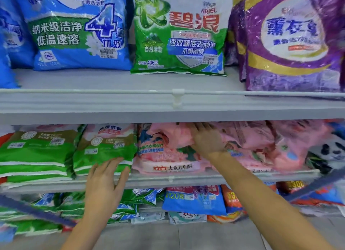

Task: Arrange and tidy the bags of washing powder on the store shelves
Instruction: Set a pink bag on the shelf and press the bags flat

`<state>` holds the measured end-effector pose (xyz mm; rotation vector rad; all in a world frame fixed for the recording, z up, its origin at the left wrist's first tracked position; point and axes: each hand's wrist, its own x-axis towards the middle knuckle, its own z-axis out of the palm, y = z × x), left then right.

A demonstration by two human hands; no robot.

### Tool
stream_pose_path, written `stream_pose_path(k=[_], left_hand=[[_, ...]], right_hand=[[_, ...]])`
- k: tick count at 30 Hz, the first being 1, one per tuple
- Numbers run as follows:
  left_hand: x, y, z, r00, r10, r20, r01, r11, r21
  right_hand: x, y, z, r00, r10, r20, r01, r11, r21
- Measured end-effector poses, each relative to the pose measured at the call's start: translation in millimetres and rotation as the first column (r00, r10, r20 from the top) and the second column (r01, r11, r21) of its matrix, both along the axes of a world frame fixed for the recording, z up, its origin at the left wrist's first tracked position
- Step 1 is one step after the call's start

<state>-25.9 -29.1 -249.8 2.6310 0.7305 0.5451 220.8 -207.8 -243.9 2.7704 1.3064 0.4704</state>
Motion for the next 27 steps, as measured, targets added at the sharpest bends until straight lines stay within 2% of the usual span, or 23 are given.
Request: stream_pose_path(k=[2, 5, 8, 12, 14, 16, 19, 21, 23, 25, 27], left_hand=[[-1, -12, 2, 0.999, 0.033, 0.032, -0.030, 0.996, -0.085], [-5, -25, 2, 0.993, 0.092, 0.074, -0.073, 0.972, -0.224], [-7, -32, -5, 0.984, 0.126, 0.126, -0.071, 0.925, -0.373], [-20, -33, -23, 0.955, 0.196, 0.221, -0.012, 0.774, -0.634], [-29, -33, -32, 0.948, 0.197, 0.249, 0.048, 0.685, -0.727], [-35, -35, -35, 0.955, 0.176, 0.240, 0.100, 0.570, -0.815], [-39, -32, -36, 0.964, 0.126, 0.232, 0.164, 0.399, -0.902], [-41, -31, -31, 0.960, 0.083, 0.269, 0.240, 0.257, -0.936], [-40, -34, -28, 0.953, 0.010, 0.304, 0.300, 0.143, -0.943], [-39, -39, -24, 0.950, -0.076, 0.304, 0.311, 0.102, -0.945], [-43, -48, -21, 0.920, -0.148, 0.363, 0.366, -0.011, -0.931]], right_hand=[[1, -5, 5, 0.997, 0.075, 0.000, -0.075, 0.996, 0.042], [-4, -17, 15, 0.985, 0.150, 0.091, -0.160, 0.979, 0.123], [-20, -30, 29, 0.964, 0.236, 0.123, -0.262, 0.925, 0.274], [-52, -42, 52, 0.960, 0.258, 0.108, -0.279, 0.860, 0.427], [-73, -50, 67, 0.960, 0.276, 0.046, -0.258, 0.812, 0.523], [-91, -55, 85, 0.956, 0.293, -0.023, -0.212, 0.741, 0.637], [-118, -66, 109, 0.931, 0.327, -0.163, -0.118, 0.690, 0.714], [-132, -72, 123, 0.896, 0.376, -0.237, -0.071, 0.647, 0.759], [-146, -79, 135, 0.820, 0.467, -0.332, 0.011, 0.567, 0.824], [-158, -86, 140, 0.744, 0.500, -0.444, 0.194, 0.474, 0.859], [-166, -94, 137, 0.713, 0.407, -0.571, 0.439, 0.375, 0.816]])
